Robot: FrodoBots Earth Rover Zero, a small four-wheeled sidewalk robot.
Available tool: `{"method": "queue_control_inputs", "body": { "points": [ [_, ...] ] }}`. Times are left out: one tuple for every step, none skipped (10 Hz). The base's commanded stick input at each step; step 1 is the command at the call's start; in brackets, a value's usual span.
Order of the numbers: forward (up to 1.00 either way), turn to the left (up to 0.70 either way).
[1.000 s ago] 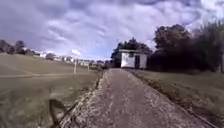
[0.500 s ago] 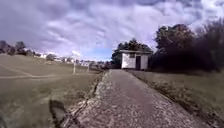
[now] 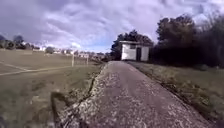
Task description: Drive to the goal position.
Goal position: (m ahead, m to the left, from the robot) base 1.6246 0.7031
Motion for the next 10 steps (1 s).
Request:
{"method": "queue_control_inputs", "body": {
  "points": [
    [1.0, 0.0],
    [1.0, 0.0],
    [1.0, 0.0],
    [1.0, 0.0],
    [1.0, 0.0],
    [1.0, 0.0],
    [1.0, 0.0],
    [1.0, 0.0],
    [1.0, 0.0],
    [1.0, 0.0]
  ]
}}
